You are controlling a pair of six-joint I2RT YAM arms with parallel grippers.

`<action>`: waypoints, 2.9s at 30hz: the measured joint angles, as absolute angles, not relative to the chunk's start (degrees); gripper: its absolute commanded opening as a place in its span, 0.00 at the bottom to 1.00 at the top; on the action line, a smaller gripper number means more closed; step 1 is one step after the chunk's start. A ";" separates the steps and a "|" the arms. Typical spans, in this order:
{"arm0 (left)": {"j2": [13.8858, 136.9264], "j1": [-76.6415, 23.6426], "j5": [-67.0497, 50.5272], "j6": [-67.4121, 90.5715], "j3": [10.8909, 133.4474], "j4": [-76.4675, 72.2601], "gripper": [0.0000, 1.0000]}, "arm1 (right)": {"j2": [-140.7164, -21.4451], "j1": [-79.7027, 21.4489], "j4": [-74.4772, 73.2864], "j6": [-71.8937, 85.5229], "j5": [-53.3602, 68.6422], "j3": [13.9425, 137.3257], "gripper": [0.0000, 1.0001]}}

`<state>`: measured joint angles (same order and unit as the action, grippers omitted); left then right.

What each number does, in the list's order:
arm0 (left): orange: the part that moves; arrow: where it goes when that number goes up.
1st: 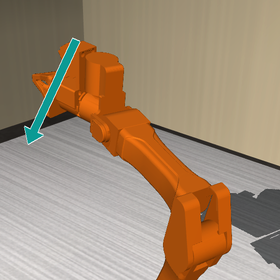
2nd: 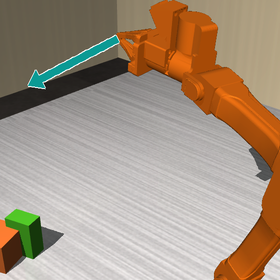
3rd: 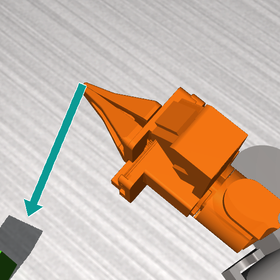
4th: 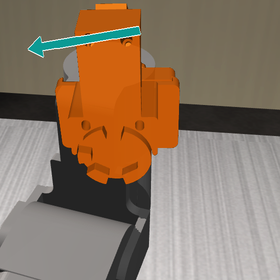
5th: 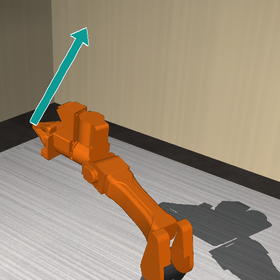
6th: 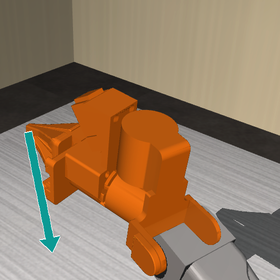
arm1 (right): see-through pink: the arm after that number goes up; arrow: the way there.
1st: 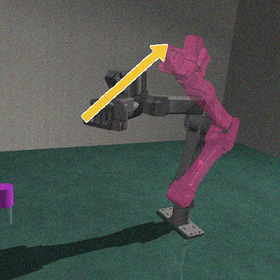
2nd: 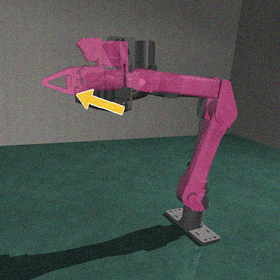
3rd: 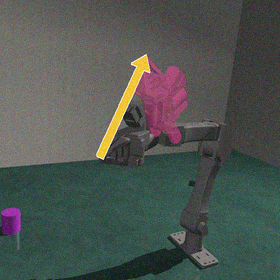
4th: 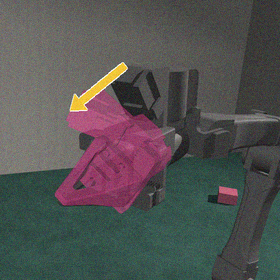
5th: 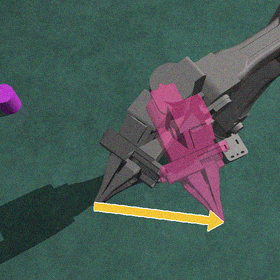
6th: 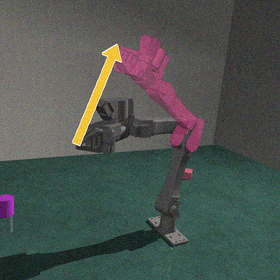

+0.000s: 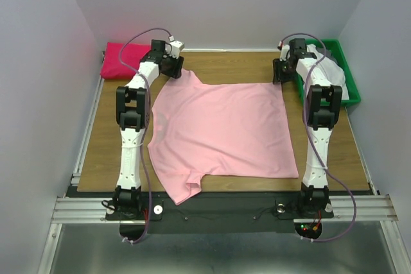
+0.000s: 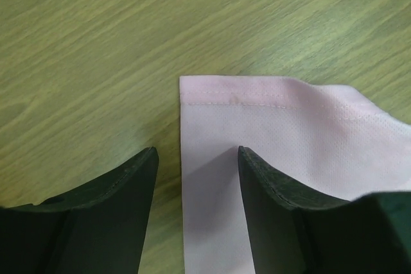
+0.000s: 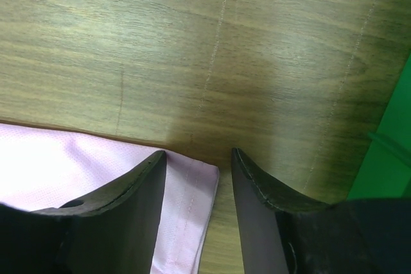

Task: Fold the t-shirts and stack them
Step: Fold the tshirt

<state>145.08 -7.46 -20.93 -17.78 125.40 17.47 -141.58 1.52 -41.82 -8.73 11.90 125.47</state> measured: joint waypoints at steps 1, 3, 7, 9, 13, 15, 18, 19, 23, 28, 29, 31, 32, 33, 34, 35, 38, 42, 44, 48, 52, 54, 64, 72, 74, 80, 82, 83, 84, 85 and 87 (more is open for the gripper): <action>145.64 -7.75 -20.62 -17.98 126.67 18.13 0.62 | -141.58 1.54 -41.80 -8.73 12.01 125.47 0.49; 147.37 -8.29 -19.86 -18.39 129.67 19.00 0.61 | -141.58 1.58 -41.74 -8.71 12.08 125.47 0.49; 149.18 -8.95 -18.79 -19.31 132.62 19.75 0.49 | -141.69 1.89 -41.56 -8.67 12.45 125.47 0.39; 149.29 -9.13 -18.68 -19.64 132.79 19.90 0.45 | -141.78 2.09 -41.43 -8.64 12.47 125.47 0.34; 149.29 -9.28 -19.25 -20.71 132.79 19.99 0.18 | -141.84 2.44 -41.06 -8.56 12.58 125.47 0.23; 149.29 -9.30 -19.92 -21.56 132.79 20.08 0.00 | -141.88 2.50 -40.88 -8.54 12.91 125.47 0.13; 149.29 -9.30 -20.23 -22.37 132.84 20.14 0.00 | -142.02 2.48 -40.45 -8.10 14.15 125.47 0.01; 149.29 -9.30 -20.27 -22.48 132.86 20.14 0.00 | -142.06 2.39 -40.29 -8.03 14.46 125.47 0.00; 149.29 -9.21 -20.34 -22.72 132.88 19.99 0.00 | -142.12 2.11 -40.03 -7.86 16.25 125.54 0.01; 149.18 -8.73 -21.06 -23.57 132.86 19.99 0.00 | -142.26 1.80 -40.27 -7.68 17.56 126.65 0.01; 148.99 -8.60 -21.28 -23.77 132.73 19.97 0.00 | -142.26 1.78 -40.25 -7.66 17.74 127.07 0.01; 147.83 -8.40 -21.67 -24.05 131.41 19.94 0.00 | -142.26 1.78 -40.10 -7.68 17.87 127.68 0.01; 146.43 -8.19 -21.93 -24.21 129.93 20.01 0.00 | -142.21 1.78 -40.01 -7.70 17.87 127.76 0.01; 145.62 -8.12 -22.06 -24.32 129.12 20.03 0.00 | -142.17 1.78 -39.99 -7.70 17.85 127.76 0.01; 143.63 -8.05 -22.22 -24.56 127.35 19.92 0.00 | -142.10 1.78 -40.03 -7.81 17.85 127.74 0.01; 141.51 -7.88 -22.55 -24.84 125.82 19.90 0.00 | -142.02 1.78 -40.03 -7.97 17.82 127.68 0.01; 136.53 -7.77 -23.46 -25.41 123.15 19.68 0.00 | -141.05 1.78 -40.03 -8.60 17.80 126.72 0.01; 129.62 -7.77 -25.06 -26.30 119.17 18.65 0.00 | -137.56 1.78 -40.16 -9.74 17.91 123.70 0.01; 126.61 -7.77 -25.65 -26.89 116.77 18.09 0.00 | -135.83 1.78 -40.18 -10.33 18.04 122.56 0.01; 122.96 -7.79 -26.15 -28.01 112.90 17.32 0.00 | -132.33 1.78 -40.03 -11.64 18.57 120.29 0.01; 122.67 -7.77 -26.04 -28.29 110.67 17.52 0.00 | -131.26 1.80 -39.77 -12.45 18.92 120.05 0.01; 122.96 -7.77 -25.91 -28.29 110.17 17.69 0.00 | -131.39 1.80 -39.81 -12.67 19.09 120.07 0.00; 128.99 -7.77 -25.12 -28.27 111.53 15.94 0.00 | -138.67 1.80 -39.42 -12.67 19.53 125.54 0.33; 136.05 -7.77 -24.60 -28.23 114.52 16.05 0.00 | -144.31 1.80 -39.44 -11.97 18.20 129.38 0.53; 136.90 -7.77 -24.56 -28.18 115.52 15.94 0.00 | -144.46 1.80 -38.92 -11.75 17.96 130.26 0.53; 137.21 -7.77 -24.34 -28.21 117.19 15.84 0.00 | -144.99 1.80 -37.50 -11.49 17.78 130.58 0.50; 137.21 -7.77 -24.18 -28.21 117.78 15.73 0.00 | -145.45 1.80 -37.28 -11.35 17.78 130.58 0.49; 137.21 -7.77 -24.14 -28.21 117.95 15.66 0.00 | -145.58 1.80 -37.06 -11.31 17.78 130.58 0.49; 137.23 -7.77 -24.08 -28.18 118.24 15.59 0.00 | -145.56 1.80 -37.01 -11.33 17.80 130.58 0.49; 137.23 -7.77 -24.01 -28.18 118.32 15.57 0.00 | -145.58 1.80 -36.82 -11.33 17.78 130.56 0.50; 137.49 -7.77 -23.94 -28.18 118.69 15.57 0.00 | -145.58 1.80 -36.75 -11.35 17.76 130.56 0.50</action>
